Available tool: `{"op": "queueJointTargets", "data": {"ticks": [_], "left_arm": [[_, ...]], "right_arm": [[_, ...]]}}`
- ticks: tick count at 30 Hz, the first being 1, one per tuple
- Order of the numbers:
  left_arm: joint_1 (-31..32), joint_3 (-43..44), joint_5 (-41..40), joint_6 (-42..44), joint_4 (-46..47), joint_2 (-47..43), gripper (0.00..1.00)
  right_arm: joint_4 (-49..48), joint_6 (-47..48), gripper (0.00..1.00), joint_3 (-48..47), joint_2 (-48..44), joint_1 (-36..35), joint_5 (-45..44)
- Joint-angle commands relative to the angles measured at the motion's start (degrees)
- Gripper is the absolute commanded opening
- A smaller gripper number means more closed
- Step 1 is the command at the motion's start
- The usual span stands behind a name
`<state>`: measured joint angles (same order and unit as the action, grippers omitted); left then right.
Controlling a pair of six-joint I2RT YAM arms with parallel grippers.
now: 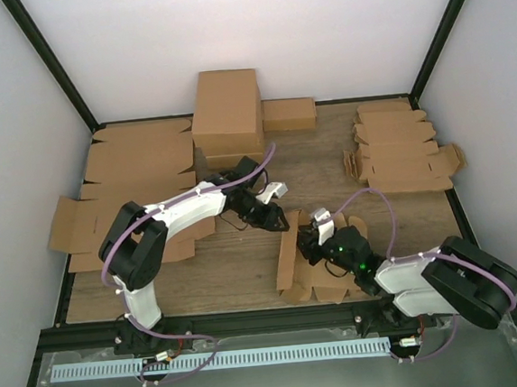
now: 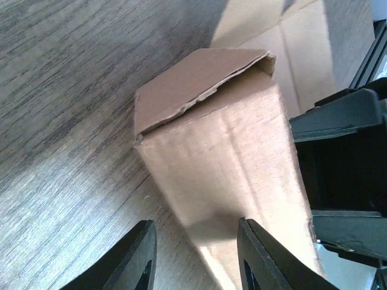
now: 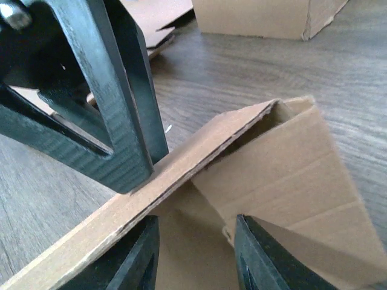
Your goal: Fold the paper box
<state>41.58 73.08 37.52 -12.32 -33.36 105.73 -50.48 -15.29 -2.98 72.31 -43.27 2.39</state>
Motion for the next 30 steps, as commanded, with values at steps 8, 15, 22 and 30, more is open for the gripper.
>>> {"op": "queueJointTargets", "data": {"ticks": [8, 15, 22, 30], "left_arm": [[0.15, 1.19, -0.99, -0.78, 1.77, 0.31, 0.40], [0.21, 0.86, -0.72, -2.29, 3.53, -0.07, 0.40], [0.21, 0.08, 0.58, -3.89, 5.70, -0.10, 0.40], [0.63, -0.69, 1.30, -4.60, 6.92, -0.17, 0.40]], "right_arm": [[17.44, -4.40, 0.43, -1.88, -16.35, -0.33, -5.13], [29.62, -13.27, 0.48, -4.53, -24.43, 0.02, -15.68], [40.90, -17.94, 0.49, -7.58, -29.09, 0.29, -14.03], [56.76, -28.87, 0.57, -12.37, -36.65, 0.29, -9.66]]}}
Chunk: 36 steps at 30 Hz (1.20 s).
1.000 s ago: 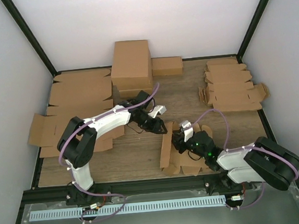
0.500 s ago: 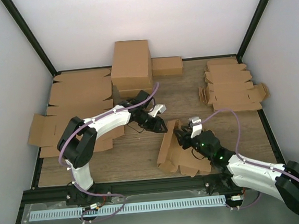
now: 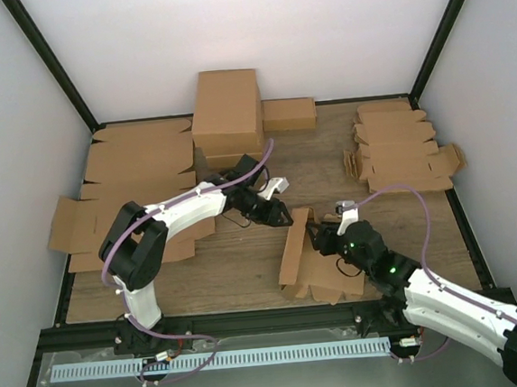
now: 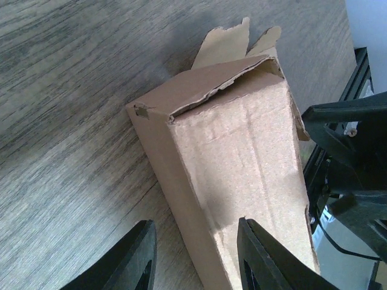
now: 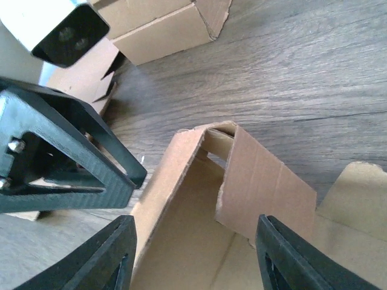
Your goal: Fold the paper box
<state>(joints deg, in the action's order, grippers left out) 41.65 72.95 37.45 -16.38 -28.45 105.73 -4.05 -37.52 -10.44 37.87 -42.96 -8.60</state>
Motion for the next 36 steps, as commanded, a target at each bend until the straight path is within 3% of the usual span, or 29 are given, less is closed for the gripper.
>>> {"op": "queueJointTargets", "data": {"ticks": [1, 8, 10, 16, 20, 25, 36], "left_arm": [[0.66, -0.53, 1.39, -0.72, 2.21, -0.13, 0.40], [1.66, -0.44, 1.35, -1.48, 3.17, 0.36, 0.40], [1.90, -0.34, 1.26, -1.61, 3.29, 0.46, 0.40], [2.44, 0.10, 1.18, -1.89, 3.55, 0.78, 0.40], [2.82, 1.02, 1.17, -2.05, 3.31, 1.25, 0.40], [3.39, 3.27, 0.75, -1.72, 2.12, 2.25, 0.40], [4.60, 6.68, 0.52, -1.55, 0.81, 4.38, 0.39]], "right_arm": [[11.71, -6.36, 0.58, -5.78, -2.26, -0.02, 1.56], [20.83, -4.42, 0.77, -15.63, 3.31, 5.38, 8.50], [22.66, -3.70, 0.78, -18.52, 6.77, 8.54, 11.23], [21.20, -1.04, 0.64, -21.96, 16.30, 15.77, 20.79], [18.57, -0.26, 0.62, -21.85, 19.08, 18.68, 25.52], [15.26, -0.17, 0.62, -19.98, 20.35, 22.44, 31.03], [10.29, -1.54, 0.44, -13.65, 20.01, 26.63, 37.49]]}}
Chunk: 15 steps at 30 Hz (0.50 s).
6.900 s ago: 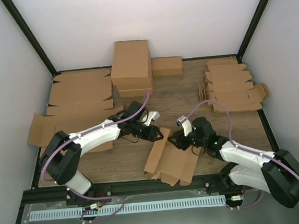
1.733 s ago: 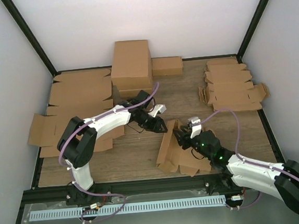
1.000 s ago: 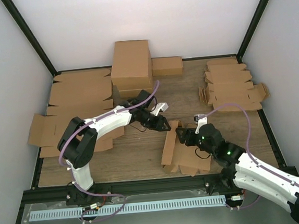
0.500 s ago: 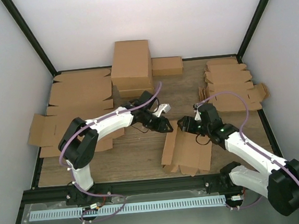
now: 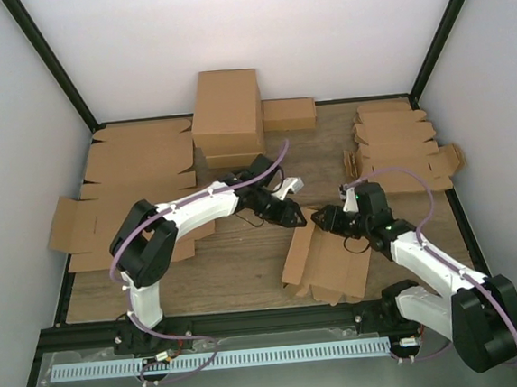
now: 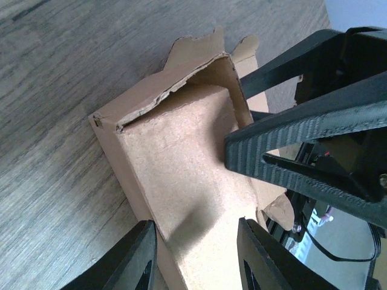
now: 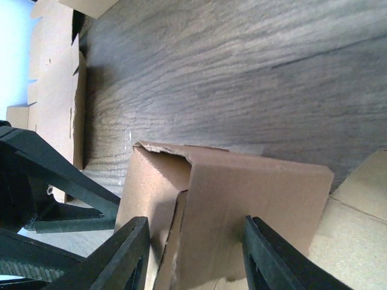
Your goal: Fold the paper box
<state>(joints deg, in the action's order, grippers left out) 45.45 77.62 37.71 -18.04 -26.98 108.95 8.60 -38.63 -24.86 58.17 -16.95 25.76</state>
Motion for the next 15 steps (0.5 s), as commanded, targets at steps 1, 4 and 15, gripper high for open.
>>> {"op": "queueJointTargets", "data": {"ticks": [1, 4, 15], "left_arm": [[0.83, 2.22, 0.25, 0.20, -0.76, 1.36, 0.39], [1.05, 2.76, 0.41, 0.11, -0.86, 1.64, 0.39], [5.20, 5.58, -9.53, 0.27, -6.85, -0.41, 0.59]], "right_arm": [[-2.67, -0.66, 0.43, 1.23, -0.42, 0.68, 3.19], [-3.35, -1.36, 0.40, 2.55, -1.33, 0.75, 2.91], [-3.87, -2.42, 0.36, 6.85, -7.10, 3.41, 3.85]]}}
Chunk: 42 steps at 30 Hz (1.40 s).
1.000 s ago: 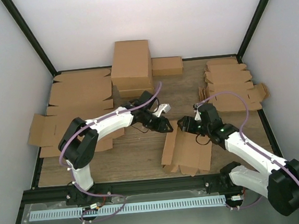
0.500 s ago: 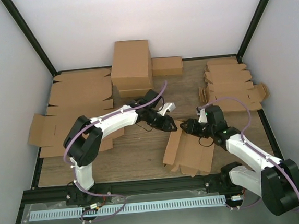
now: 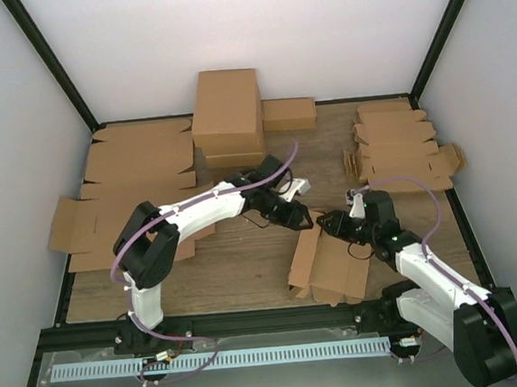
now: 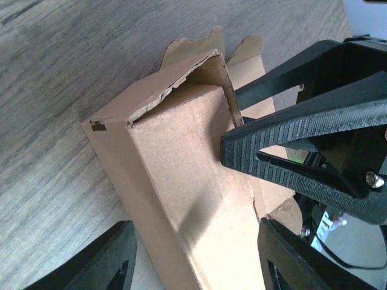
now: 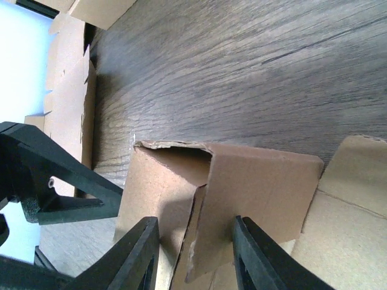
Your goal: Fold the paper box
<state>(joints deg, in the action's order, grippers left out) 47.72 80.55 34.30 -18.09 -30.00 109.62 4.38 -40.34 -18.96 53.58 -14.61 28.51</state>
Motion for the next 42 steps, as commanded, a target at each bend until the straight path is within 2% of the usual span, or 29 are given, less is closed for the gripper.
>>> {"op": "queueJointTargets", "data": {"ticks": [1, 5, 8, 11, 20, 32, 42], "left_arm": [[3.91, 3.00, -8.84, 0.07, -4.93, -1.28, 0.63], [8.20, 4.82, -22.91, -2.20, -10.73, -1.78, 0.80], [10.68, 5.42, -26.65, -3.63, -12.16, -1.62, 0.89], [12.48, 6.62, -28.89, -4.54, -12.91, -1.01, 0.90], [14.99, 11.85, -30.50, -6.16, -15.54, 3.08, 0.84], [15.35, 14.07, -32.15, -6.92, -18.22, 6.26, 0.67], [13.35, 14.27, -34.07, 0.38, -24.42, 4.82, 0.64]], "right_arm": [[0.44, -0.97, 0.36, 1.32, -3.08, 1.15, 1.16], [-0.34, -2.11, 0.36, 2.94, -4.79, 1.20, 1.62], [-1.10, -2.54, 0.36, 3.96, -5.39, 1.22, 1.81], [-1.47, -2.60, 0.36, 4.44, -5.42, 1.25, 1.90], [-2.15, -3.08, 0.36, 4.90, -6.21, 1.19, 2.67], [-2.99, -4.15, 0.35, 5.33, -6.28, 1.18, 3.25], [-9.15, -6.20, 0.34, 5.41, -3.91, 0.76, 9.49]]}}
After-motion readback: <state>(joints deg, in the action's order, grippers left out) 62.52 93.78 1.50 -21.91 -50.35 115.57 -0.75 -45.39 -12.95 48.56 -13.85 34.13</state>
